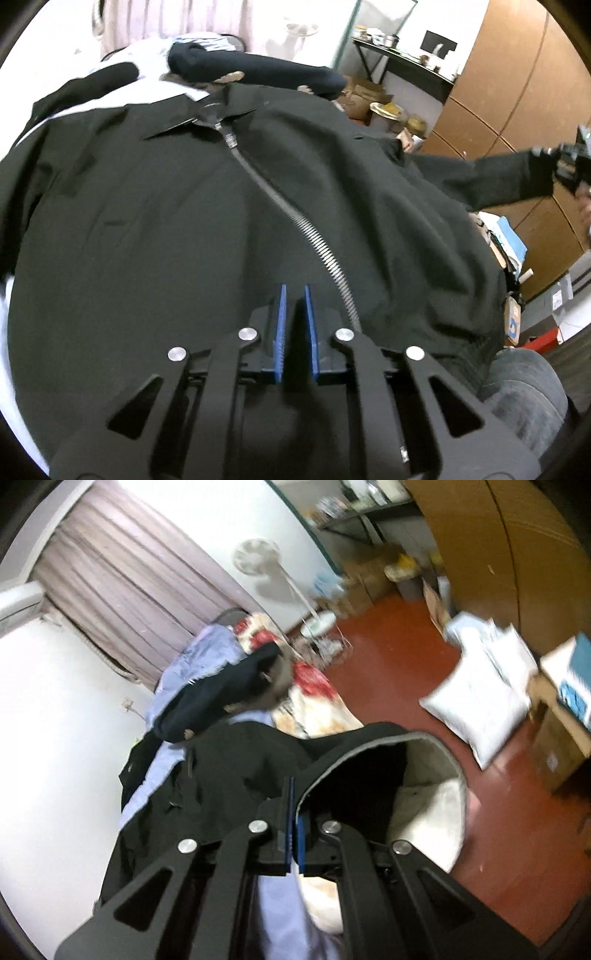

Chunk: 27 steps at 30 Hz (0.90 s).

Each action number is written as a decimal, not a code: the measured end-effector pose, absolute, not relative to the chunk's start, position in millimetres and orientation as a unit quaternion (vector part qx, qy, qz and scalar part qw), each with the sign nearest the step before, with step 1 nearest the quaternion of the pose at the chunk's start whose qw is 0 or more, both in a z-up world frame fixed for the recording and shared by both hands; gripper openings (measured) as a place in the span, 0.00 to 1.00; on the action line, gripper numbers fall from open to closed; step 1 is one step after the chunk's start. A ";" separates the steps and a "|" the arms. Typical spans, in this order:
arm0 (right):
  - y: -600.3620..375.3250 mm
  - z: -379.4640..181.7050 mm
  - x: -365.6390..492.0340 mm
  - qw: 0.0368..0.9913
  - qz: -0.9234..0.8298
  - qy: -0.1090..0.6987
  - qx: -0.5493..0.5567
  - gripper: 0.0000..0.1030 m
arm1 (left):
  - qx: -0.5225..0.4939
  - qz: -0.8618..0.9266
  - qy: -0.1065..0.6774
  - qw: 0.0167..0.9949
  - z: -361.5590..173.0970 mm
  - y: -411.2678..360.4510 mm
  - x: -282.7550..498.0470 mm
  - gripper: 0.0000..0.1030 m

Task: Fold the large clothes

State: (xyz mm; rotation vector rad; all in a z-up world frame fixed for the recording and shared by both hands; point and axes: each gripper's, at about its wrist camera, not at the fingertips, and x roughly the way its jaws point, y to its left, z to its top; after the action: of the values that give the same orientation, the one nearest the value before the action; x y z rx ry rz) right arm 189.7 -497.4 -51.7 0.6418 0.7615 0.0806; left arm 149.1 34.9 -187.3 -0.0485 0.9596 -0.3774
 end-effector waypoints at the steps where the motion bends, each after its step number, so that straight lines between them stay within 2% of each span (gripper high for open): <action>1: -486.4 -39.1 195.8 0.882 0.045 0.361 0.299 0.01 | -0.029 -0.182 0.462 0.868 -188.6 40.0 146.9 0.08; 10: -373.5 60.1 240.4 0.916 0.124 0.331 0.192 0.01 | -0.019 -0.167 0.474 0.864 -194.9 40.2 134.3 0.07; 16: -263.6 103.7 278.7 0.915 0.212 0.324 0.115 0.01 | -0.025 -0.139 0.503 0.853 -225.5 41.9 138.8 0.08; 23: -120.6 86.4 319.3 0.877 0.316 0.360 0.036 0.01 | -0.035 -0.123 0.495 0.859 -235.1 42.6 135.6 0.08; 27: -13.2 27.7 330.1 0.828 0.369 0.419 -0.041 0.01 | -0.036 -0.119 0.489 0.863 -235.7 42.1 132.0 0.08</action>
State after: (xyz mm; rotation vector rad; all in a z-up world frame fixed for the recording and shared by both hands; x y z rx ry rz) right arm 330.1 -13.2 27.7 -0.0879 0.8899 0.7842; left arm 132.0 42.1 -235.7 -0.0763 1.0262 -0.2502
